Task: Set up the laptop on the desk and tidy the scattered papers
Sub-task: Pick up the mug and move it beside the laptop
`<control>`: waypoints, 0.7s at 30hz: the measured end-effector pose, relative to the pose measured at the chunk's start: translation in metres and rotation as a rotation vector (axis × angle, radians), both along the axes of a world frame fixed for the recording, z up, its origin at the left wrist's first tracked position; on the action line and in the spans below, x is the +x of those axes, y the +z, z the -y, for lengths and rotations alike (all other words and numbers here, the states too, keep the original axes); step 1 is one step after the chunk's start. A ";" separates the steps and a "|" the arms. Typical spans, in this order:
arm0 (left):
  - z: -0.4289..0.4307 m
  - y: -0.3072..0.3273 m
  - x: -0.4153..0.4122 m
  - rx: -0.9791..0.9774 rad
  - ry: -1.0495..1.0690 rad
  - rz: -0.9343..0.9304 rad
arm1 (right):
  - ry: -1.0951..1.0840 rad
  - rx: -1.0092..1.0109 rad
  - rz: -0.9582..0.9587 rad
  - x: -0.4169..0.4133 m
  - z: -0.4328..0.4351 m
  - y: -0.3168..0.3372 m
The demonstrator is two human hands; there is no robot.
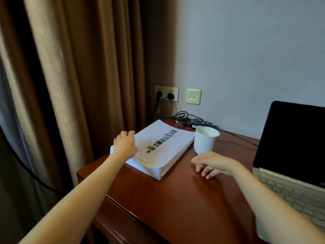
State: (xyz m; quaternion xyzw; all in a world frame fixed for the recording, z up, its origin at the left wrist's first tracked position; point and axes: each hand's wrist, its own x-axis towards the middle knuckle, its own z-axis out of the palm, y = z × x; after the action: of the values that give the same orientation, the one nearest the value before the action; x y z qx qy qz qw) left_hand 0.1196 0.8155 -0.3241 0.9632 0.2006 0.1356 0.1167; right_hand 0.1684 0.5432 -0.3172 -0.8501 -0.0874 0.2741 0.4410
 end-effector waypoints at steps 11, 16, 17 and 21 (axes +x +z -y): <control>0.157 0.020 0.033 -0.675 -0.414 0.090 | -0.483 0.270 0.110 0.042 0.054 -0.005; 0.188 0.016 0.038 -0.913 -0.389 0.142 | -0.518 0.516 0.099 0.051 0.038 -0.012; 0.191 0.015 0.038 -0.942 -0.387 0.158 | -0.510 0.556 0.086 0.052 0.036 -0.013; 0.196 0.015 0.040 -1.009 -0.387 0.201 | -0.486 0.610 0.067 0.048 0.028 -0.013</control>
State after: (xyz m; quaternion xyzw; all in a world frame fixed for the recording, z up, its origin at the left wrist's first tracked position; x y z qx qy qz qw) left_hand 0.1601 0.6195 -0.3091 0.7894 0.0476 0.0898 0.6054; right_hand 0.2168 0.5155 -0.3300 -0.6845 0.0250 0.0951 0.7224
